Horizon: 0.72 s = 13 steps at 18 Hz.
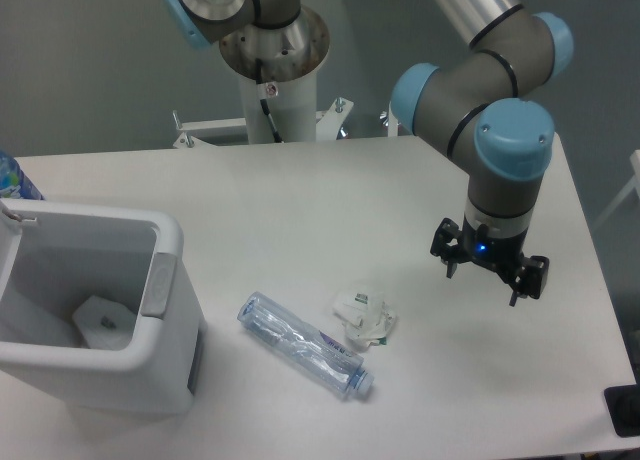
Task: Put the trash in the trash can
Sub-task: 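Move the gripper over the crumpled white paper and lower it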
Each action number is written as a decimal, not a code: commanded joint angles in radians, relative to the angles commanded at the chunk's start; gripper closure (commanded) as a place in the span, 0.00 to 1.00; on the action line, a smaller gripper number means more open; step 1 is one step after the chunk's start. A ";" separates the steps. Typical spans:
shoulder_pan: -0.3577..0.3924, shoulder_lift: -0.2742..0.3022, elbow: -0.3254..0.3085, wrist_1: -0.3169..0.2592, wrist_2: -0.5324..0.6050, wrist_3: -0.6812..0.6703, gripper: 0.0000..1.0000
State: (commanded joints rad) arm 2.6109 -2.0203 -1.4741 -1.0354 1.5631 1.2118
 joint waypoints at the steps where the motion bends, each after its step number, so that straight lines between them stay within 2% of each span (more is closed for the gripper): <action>1: -0.008 0.000 0.000 0.002 0.000 0.000 0.00; 4: -0.012 0.005 -0.002 -0.006 -0.008 -0.002 0.00; 6: -0.023 0.009 -0.032 0.000 -0.011 0.000 0.00; 13: -0.071 0.017 -0.215 0.214 -0.021 0.000 0.00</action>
State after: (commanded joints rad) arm 2.5403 -2.0034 -1.6887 -0.8210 1.5417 1.2118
